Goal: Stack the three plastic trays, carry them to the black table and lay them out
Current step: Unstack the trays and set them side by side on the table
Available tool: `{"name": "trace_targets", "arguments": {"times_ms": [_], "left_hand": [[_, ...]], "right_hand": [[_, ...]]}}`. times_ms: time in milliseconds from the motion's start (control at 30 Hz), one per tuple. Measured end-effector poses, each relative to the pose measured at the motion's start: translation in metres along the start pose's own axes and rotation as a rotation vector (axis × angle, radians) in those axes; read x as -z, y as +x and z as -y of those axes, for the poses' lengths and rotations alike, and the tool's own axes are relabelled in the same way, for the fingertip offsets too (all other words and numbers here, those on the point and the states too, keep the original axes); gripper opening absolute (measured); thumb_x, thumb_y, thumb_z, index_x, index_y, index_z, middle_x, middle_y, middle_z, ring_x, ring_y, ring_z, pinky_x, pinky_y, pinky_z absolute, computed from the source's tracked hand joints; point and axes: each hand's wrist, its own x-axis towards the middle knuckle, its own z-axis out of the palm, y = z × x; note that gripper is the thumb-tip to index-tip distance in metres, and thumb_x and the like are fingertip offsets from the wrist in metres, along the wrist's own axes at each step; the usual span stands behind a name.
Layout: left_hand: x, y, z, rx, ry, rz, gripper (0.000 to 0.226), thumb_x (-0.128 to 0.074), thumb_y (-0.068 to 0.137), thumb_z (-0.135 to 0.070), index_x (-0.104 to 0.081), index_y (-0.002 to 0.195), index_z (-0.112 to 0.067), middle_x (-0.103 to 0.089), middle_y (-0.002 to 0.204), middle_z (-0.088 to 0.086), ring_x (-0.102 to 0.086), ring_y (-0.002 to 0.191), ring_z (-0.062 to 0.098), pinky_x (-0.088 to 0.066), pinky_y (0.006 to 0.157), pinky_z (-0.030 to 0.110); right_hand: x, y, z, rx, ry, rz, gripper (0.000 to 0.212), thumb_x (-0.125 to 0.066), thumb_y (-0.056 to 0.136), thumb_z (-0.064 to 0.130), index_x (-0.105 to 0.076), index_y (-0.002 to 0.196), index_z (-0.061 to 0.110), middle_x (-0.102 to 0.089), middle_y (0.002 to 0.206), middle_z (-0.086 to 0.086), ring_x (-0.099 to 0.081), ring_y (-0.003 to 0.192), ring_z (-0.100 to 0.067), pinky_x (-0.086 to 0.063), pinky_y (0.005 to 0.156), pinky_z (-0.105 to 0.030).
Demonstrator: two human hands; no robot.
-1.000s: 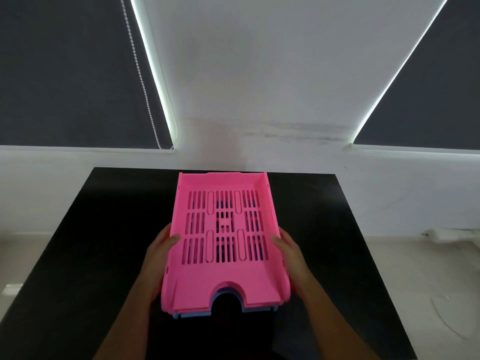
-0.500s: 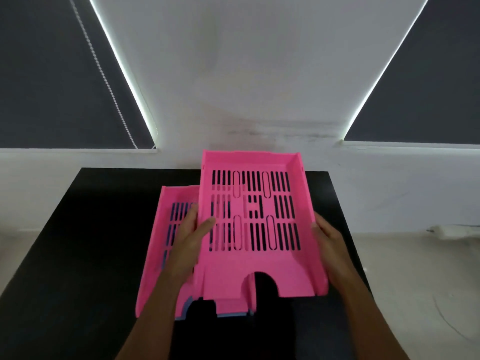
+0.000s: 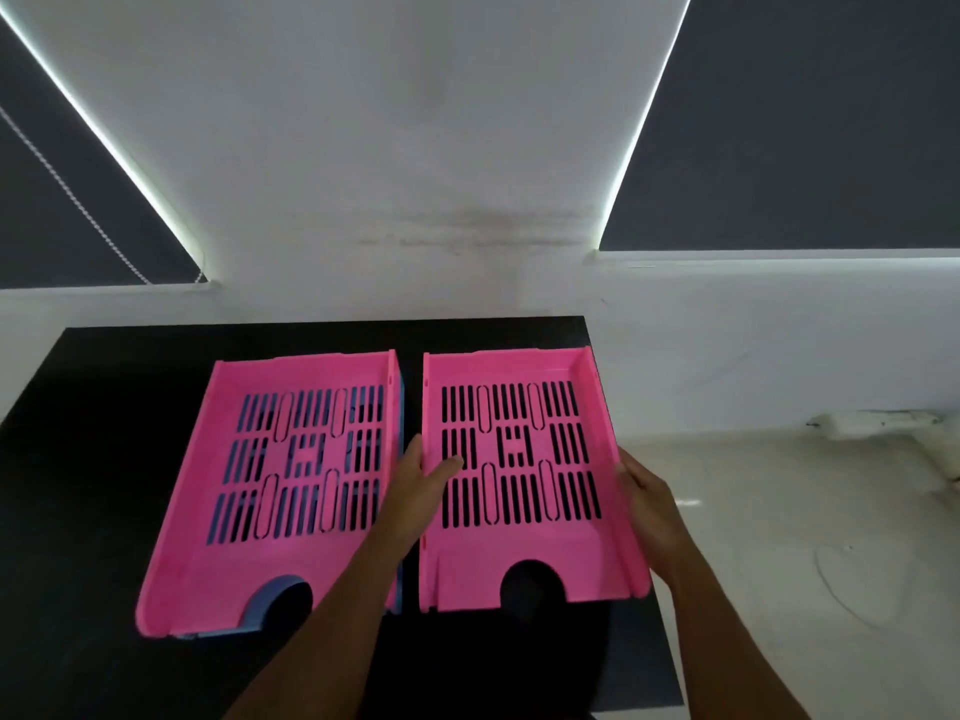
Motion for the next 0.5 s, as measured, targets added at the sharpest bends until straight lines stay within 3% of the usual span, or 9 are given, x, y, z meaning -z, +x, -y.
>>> {"name": "trace_targets", "arguments": {"times_ms": [67,200,367,500], "left_hand": [[-0.005,0.001,0.005,0.036,0.027,-0.016,0.081,-0.061,0.092,-0.034,-0.015,0.156,-0.015,-0.021,0.163,0.008,-0.028,0.146,0.027,-0.025,0.114,0.046],[-0.008,0.005,0.014,0.086,0.067,-0.034,0.085,-0.063,0.088,-0.039,-0.017,0.155,-0.014,-0.025,0.162,0.010,-0.031,0.145,0.026,-0.027,0.116,0.047],[-0.008,0.016,0.024,0.128,0.095,-0.038,0.092,-0.064,0.079,-0.049,-0.021,0.155,-0.020,-0.030,0.160,0.004,-0.034,0.143,0.026,-0.030,0.115,0.052],[0.000,0.030,0.034,0.148,0.119,-0.026,0.084,-0.067,0.073,-0.057,-0.037,0.145,-0.028,-0.046,0.150,-0.002,-0.054,0.127,0.019,-0.047,0.103,0.048]], "right_hand": [[0.000,0.005,-0.009,-0.012,-0.030,0.018,0.032,-0.044,0.104,0.038,-0.065,0.128,0.034,-0.076,0.107,0.001,-0.075,0.087,-0.012,-0.062,0.071,-0.028],[-0.001,0.015,-0.020,-0.045,-0.081,0.051,0.037,-0.040,0.106,0.035,-0.061,0.136,0.032,-0.074,0.113,0.000,-0.072,0.100,-0.021,-0.059,0.088,-0.046],[-0.004,0.020,-0.020,-0.062,-0.062,0.052,0.030,-0.040,0.106,0.032,-0.055,0.131,0.040,-0.070,0.107,0.009,-0.068,0.095,-0.009,-0.052,0.072,-0.023],[-0.005,0.024,-0.021,-0.068,-0.063,0.036,0.029,-0.042,0.106,0.033,-0.065,0.124,0.037,-0.074,0.108,0.004,-0.071,0.096,-0.015,-0.058,0.079,-0.033]]}}
